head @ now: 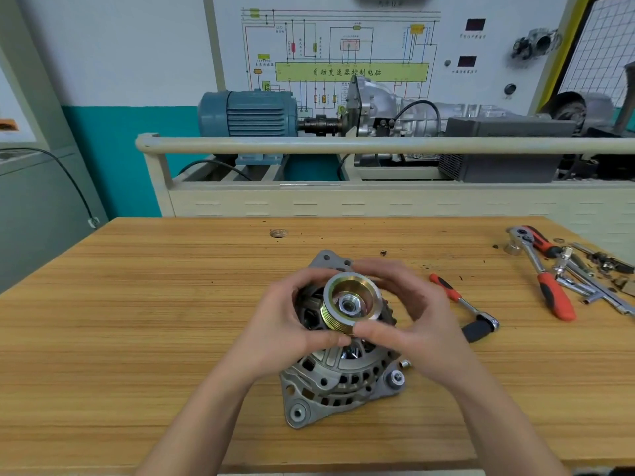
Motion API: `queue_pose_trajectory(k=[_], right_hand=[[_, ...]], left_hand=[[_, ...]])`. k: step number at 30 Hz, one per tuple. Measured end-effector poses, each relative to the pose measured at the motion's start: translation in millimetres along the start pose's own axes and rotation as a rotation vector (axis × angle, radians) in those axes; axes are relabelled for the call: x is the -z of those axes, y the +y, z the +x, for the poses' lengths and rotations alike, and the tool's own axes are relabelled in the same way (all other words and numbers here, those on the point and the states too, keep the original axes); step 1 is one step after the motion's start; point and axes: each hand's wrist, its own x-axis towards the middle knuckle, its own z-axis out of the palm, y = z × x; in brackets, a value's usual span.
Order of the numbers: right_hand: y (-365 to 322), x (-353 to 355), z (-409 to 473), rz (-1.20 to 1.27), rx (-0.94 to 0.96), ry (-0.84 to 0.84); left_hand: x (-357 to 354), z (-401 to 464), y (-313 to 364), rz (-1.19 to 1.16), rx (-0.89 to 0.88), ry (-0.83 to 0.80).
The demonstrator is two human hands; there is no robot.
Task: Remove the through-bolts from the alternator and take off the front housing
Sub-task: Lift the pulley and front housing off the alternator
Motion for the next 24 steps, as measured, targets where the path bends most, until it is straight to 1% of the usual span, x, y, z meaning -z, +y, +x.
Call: queue_pose_trajectory(k=[2, 3, 6, 8, 11, 13, 15, 18, 20, 22, 24], right_hand=[[-10, 11, 9, -0.141, -0.016, 0.007], [-17, 13, 15, -0.257, -0.053, -0.024], [-35, 11, 31, -0.693, -0.142, -0.223], [-46, 4, 37, -0.914, -0.134, -0.295], [-57, -9, 40, -1.153, -0.053, -0.287], [-58, -12, 41, -1.193, 0.006, -0.296], [-59, -11, 40, -1.135, 0.037, -0.334], [-58, -4, 40, -1.052, 0.045, -0.422], [-59, 2, 43, -0.968, 0.011, -0.468], [-60, 8, 46, -0.875, -0.051, -0.479], [-59, 11, 47, -0.884, -0.093, -0.470]], left_hand=[[0, 0, -1, 0.002, -0.002, -0.019], [-1, 0, -1, 0.012, -0.005, -0.030], [-5, -1, 1, 0.082, -0.008, -0.032], [-7, -1, 1, 0.086, 0.002, -0.013], [-10, -1, 2, 0.102, 0.008, 0.021], [-13, -1, 3, 0.124, -0.002, 0.063], [-15, 0, 3, 0.138, -0.012, 0.096], [-15, -1, 2, 0.136, -0.008, 0.103], [-13, -1, 1, 0.140, -0.008, 0.094], [-13, -2, 0, 0.138, -0.007, 0.088], [-13, -2, -1, 0.126, -0.004, 0.093]])
